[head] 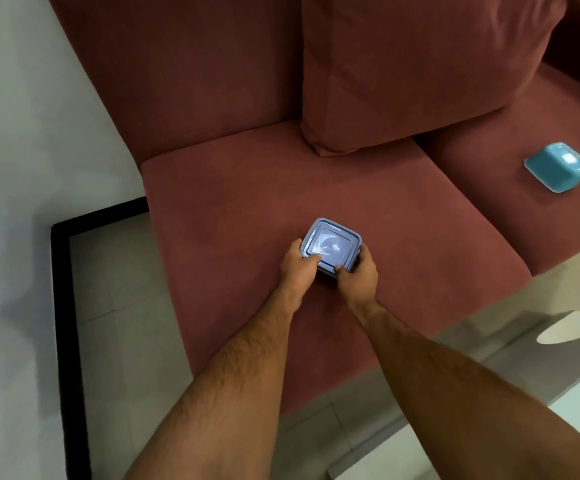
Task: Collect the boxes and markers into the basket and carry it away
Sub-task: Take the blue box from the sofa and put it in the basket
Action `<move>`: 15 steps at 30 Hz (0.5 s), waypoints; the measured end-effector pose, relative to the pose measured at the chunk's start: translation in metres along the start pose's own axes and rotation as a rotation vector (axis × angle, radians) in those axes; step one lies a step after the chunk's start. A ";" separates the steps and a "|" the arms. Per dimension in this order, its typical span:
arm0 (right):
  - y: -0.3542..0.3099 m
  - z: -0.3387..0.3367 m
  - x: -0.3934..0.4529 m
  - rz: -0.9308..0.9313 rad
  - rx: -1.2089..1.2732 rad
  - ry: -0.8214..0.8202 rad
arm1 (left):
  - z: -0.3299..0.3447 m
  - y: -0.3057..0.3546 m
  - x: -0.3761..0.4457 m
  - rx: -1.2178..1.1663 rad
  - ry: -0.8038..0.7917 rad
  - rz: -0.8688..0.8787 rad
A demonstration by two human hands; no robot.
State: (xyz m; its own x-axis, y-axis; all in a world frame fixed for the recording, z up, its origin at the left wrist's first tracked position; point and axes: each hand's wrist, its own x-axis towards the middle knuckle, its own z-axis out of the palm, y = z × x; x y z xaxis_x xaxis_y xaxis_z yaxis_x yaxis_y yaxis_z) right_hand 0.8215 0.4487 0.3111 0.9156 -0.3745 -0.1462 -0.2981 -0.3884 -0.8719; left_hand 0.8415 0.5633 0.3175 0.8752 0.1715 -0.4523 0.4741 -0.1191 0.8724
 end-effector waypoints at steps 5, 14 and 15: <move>0.000 -0.010 -0.011 -0.018 0.032 0.005 | 0.003 -0.001 -0.013 -0.020 0.004 0.016; -0.002 -0.061 -0.046 -0.061 -0.006 -0.003 | 0.018 0.002 -0.069 0.015 0.036 0.014; -0.002 -0.067 -0.052 -0.064 0.002 -0.010 | 0.020 0.001 -0.076 0.021 0.036 0.018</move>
State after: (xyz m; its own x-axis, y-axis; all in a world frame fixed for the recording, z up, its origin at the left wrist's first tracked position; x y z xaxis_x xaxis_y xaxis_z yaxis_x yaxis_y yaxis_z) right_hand 0.7563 0.4122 0.3521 0.9356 -0.3403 -0.0944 -0.2378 -0.4095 -0.8808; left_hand 0.7769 0.5307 0.3490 0.8797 0.2044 -0.4295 0.4609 -0.1433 0.8758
